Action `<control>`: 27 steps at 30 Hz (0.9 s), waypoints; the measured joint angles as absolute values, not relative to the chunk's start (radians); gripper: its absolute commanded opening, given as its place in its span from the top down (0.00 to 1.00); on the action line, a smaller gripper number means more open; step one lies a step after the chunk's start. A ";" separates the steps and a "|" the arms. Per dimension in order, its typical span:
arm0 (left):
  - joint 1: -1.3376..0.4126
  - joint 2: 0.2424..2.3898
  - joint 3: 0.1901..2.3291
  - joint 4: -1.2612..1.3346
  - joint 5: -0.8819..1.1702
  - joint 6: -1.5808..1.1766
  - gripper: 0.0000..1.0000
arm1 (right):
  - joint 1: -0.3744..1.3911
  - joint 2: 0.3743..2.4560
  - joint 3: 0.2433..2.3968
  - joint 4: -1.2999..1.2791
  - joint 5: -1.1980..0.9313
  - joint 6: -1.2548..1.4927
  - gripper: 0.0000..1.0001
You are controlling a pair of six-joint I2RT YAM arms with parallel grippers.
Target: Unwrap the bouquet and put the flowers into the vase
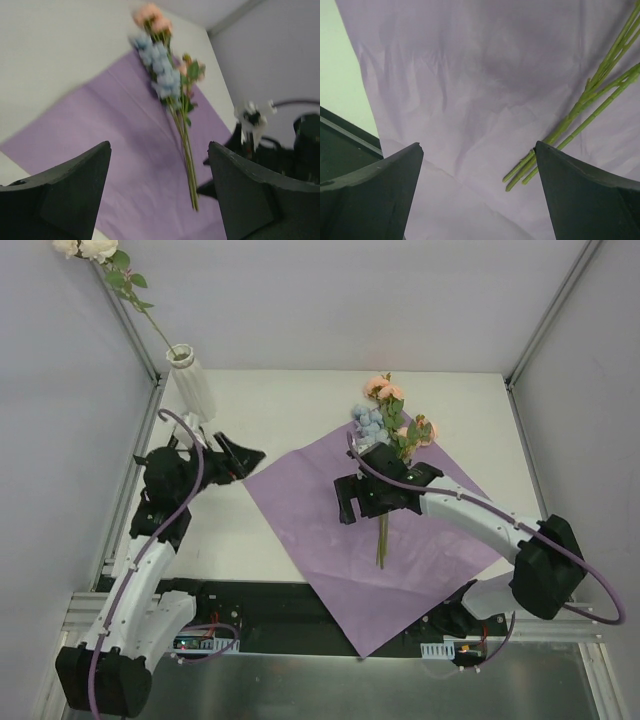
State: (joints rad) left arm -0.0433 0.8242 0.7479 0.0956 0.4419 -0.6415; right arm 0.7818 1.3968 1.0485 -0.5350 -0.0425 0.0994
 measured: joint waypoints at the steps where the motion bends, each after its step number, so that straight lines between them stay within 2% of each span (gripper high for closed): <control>1: -0.084 0.799 0.692 0.090 0.471 -0.648 0.22 | 0.782 1.408 1.047 -0.539 -0.046 0.103 0.04; 6: -0.254 0.653 0.504 0.064 0.509 -0.701 0.21 | 0.768 1.440 1.033 -0.550 -0.001 0.141 0.10; 9: -0.336 0.596 0.443 0.071 0.507 -0.732 0.21 | 0.715 1.440 1.032 -0.551 0.032 0.170 0.21; 10: -0.358 0.590 0.431 0.073 0.506 -0.742 0.21 | 0.687 1.440 1.032 -0.551 0.042 0.180 0.35; 12: -0.388 0.589 0.416 0.074 0.506 -0.749 0.21 | 0.627 1.446 1.031 -0.548 0.049 0.188 0.52; 13: -0.401 0.593 0.411 0.074 0.506 -0.751 0.21 | 0.595 1.453 1.031 -0.545 0.049 0.194 0.56; 15: -0.416 0.602 0.408 0.071 0.507 -0.752 0.20 | 0.543 1.478 1.032 -0.538 0.061 0.196 0.60; 17: -0.426 0.606 0.408 0.075 0.509 -0.752 0.20 | 0.522 1.512 1.034 -0.536 0.072 0.186 0.60; 21: -0.426 0.612 0.408 0.078 0.516 -0.750 0.20 | 0.527 1.582 1.054 -0.536 0.075 0.159 0.54; 24: -0.426 0.613 0.408 0.079 0.517 -0.749 0.20 | 0.529 1.619 1.072 -0.533 0.076 0.139 0.53; 27: -0.426 0.612 0.408 0.079 0.517 -0.749 0.20 | 0.529 1.648 1.077 -0.518 0.070 0.125 0.58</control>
